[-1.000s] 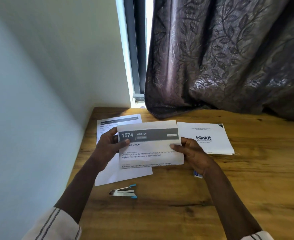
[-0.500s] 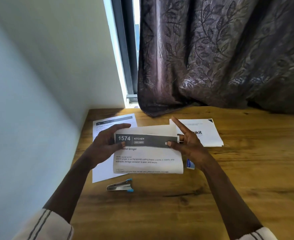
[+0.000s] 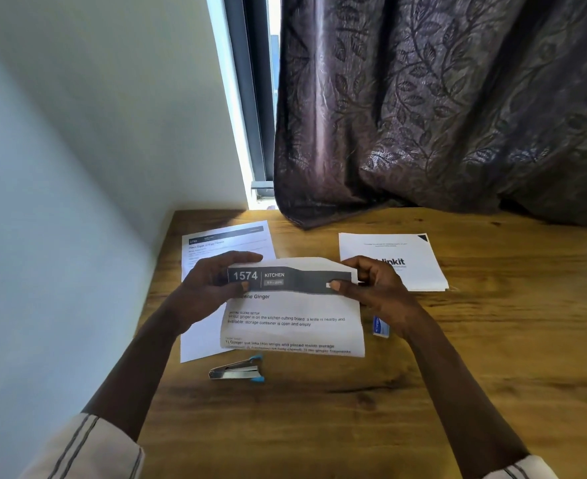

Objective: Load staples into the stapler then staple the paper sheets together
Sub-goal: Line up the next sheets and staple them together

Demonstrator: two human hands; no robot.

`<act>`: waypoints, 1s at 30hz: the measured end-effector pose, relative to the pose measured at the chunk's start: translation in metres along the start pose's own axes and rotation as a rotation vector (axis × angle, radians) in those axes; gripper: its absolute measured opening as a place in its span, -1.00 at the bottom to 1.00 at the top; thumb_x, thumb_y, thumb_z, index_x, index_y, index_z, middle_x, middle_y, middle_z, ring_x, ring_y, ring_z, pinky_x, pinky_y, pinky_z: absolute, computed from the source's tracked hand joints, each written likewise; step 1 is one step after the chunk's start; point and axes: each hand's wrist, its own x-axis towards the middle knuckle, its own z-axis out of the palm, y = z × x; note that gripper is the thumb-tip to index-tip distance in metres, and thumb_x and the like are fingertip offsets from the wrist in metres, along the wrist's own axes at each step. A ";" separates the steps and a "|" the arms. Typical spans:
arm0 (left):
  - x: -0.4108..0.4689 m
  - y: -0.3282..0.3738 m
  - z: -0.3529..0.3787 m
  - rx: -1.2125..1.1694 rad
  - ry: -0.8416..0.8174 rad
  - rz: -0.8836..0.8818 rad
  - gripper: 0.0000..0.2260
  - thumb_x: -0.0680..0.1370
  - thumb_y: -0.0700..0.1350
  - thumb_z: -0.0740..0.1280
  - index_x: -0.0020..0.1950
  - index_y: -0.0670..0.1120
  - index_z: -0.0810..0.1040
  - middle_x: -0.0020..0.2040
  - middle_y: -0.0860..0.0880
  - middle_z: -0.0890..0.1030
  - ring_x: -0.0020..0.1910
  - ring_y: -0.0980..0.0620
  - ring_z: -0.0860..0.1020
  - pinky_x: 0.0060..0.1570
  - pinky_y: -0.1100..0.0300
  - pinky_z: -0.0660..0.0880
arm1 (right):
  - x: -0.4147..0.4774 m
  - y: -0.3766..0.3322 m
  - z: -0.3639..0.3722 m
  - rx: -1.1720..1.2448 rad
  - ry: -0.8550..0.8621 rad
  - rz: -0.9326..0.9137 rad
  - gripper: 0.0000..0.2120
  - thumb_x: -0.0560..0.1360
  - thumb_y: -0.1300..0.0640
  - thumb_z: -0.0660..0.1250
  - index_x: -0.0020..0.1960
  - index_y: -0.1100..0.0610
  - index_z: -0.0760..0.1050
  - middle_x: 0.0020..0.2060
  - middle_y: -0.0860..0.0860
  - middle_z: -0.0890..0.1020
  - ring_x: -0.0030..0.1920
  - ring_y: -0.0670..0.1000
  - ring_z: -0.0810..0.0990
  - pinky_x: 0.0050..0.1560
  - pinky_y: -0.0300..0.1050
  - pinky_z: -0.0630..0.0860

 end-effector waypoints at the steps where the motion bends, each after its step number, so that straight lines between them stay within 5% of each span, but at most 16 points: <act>1: 0.001 0.001 0.000 0.014 0.010 -0.003 -0.63 0.48 0.03 0.51 0.26 0.02 0.63 0.16 -0.02 0.72 0.12 -0.15 0.70 -0.02 -0.03 0.71 | 0.003 0.000 -0.001 -0.009 0.000 0.006 -0.74 0.45 0.19 0.55 0.09 0.02 0.61 -0.05 -0.07 0.76 -0.09 -0.06 0.75 -0.22 -0.27 0.63; 3: 0.005 0.001 0.001 0.047 0.034 -0.001 -0.65 0.45 0.17 0.53 0.17 0.07 0.67 0.09 -0.04 0.74 0.04 -0.16 0.72 -0.10 0.04 0.71 | 0.008 0.000 -0.001 -0.020 -0.015 0.024 -0.72 0.44 0.19 0.56 0.10 0.01 0.59 -0.07 -0.11 0.76 -0.09 -0.06 0.75 -0.22 -0.27 0.63; 9: 0.015 -0.007 -0.004 0.081 0.091 0.034 -0.68 0.45 0.17 0.47 0.11 0.04 0.69 0.03 -0.07 0.75 -0.01 -0.17 0.74 -0.09 -0.13 0.69 | 0.017 0.003 -0.003 0.048 -0.079 0.048 -0.65 0.50 0.19 0.50 0.24 -0.05 0.57 -0.02 0.00 0.78 -0.03 0.02 0.76 -0.16 -0.18 0.67; 14: 0.022 -0.014 -0.005 0.118 0.201 0.048 -0.76 0.44 0.15 0.51 -0.04 0.01 0.74 -0.15 -0.03 0.76 -0.21 0.03 0.70 -0.13 -0.05 0.61 | 0.026 0.008 0.003 0.062 -0.098 0.060 -0.76 0.55 0.25 0.44 0.18 0.06 0.61 -0.03 0.03 0.77 -0.07 -0.01 0.76 -0.18 -0.21 0.66; 19: 0.024 -0.015 -0.006 0.196 0.215 0.105 -0.81 0.46 0.15 0.49 -0.08 0.06 0.75 -0.13 -0.02 0.77 -0.15 -0.11 0.73 -0.09 -0.26 0.67 | 0.032 0.016 0.008 0.021 -0.083 0.038 -0.77 0.57 0.25 0.43 0.15 -0.02 0.62 -0.02 0.01 0.76 -0.01 0.01 0.74 -0.12 -0.19 0.66; 22: 0.023 -0.016 -0.003 0.275 0.207 0.129 -0.78 0.47 0.19 0.45 -0.05 0.08 0.74 -0.12 0.04 0.77 -0.14 -0.05 0.74 -0.12 -0.23 0.67 | 0.033 0.017 0.011 0.042 -0.096 -0.001 -0.73 0.53 0.18 0.48 0.22 0.03 0.66 0.04 0.02 0.75 0.02 0.01 0.74 -0.10 -0.19 0.66; 30: 0.026 -0.020 -0.005 0.265 0.225 0.147 -0.81 0.46 0.18 0.45 -0.06 0.12 0.75 -0.16 0.08 0.76 -0.20 0.06 0.72 -0.15 -0.09 0.66 | 0.038 0.021 0.015 0.040 0.065 -0.031 -0.89 0.49 0.18 0.52 0.02 0.13 0.73 -0.10 -0.01 0.77 -0.13 -0.08 0.72 -0.21 -0.27 0.60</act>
